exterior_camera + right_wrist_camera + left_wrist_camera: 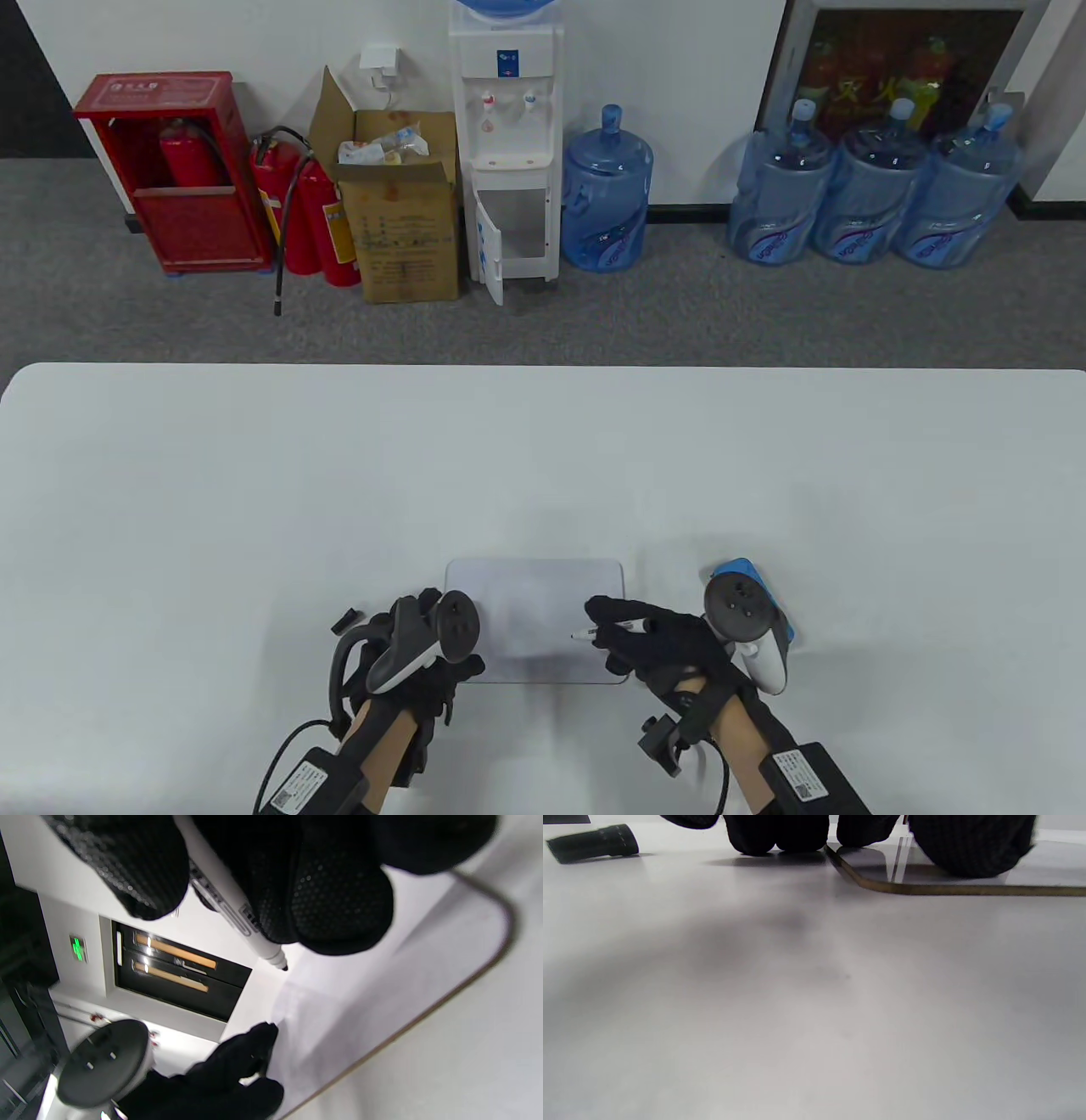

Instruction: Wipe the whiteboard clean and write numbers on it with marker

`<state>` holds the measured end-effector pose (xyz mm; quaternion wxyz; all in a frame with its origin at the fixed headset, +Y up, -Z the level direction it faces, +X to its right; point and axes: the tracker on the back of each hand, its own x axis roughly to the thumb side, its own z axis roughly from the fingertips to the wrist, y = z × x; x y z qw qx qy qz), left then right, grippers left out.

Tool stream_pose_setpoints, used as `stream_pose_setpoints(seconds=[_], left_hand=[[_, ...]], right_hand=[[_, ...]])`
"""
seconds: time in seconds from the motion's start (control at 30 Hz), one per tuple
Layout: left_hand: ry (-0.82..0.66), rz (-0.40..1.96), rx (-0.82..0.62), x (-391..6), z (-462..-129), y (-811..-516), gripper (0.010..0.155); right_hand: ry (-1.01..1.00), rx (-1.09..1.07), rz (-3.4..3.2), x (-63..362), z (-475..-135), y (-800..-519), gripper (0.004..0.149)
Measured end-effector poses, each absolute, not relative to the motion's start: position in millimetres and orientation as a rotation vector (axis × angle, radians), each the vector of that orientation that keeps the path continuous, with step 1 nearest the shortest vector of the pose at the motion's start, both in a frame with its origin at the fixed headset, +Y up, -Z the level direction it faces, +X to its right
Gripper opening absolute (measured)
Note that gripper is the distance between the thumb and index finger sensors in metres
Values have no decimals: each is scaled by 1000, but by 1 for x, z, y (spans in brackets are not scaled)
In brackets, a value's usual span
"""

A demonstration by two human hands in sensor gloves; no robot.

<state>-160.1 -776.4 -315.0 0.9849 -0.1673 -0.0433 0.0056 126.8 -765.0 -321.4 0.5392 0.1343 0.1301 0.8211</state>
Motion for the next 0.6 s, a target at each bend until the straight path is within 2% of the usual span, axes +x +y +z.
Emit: stream_pose_setpoints(seconds=[0.33,0.6], left_hand=[[-94,22,-328,-162,-313,-778,75],[-97,29,-328,-163,-312,-778,74]], right_hand=[[349,341,2123,49,-356,-763,55],[332,249,2187,34,-371,-769,55]])
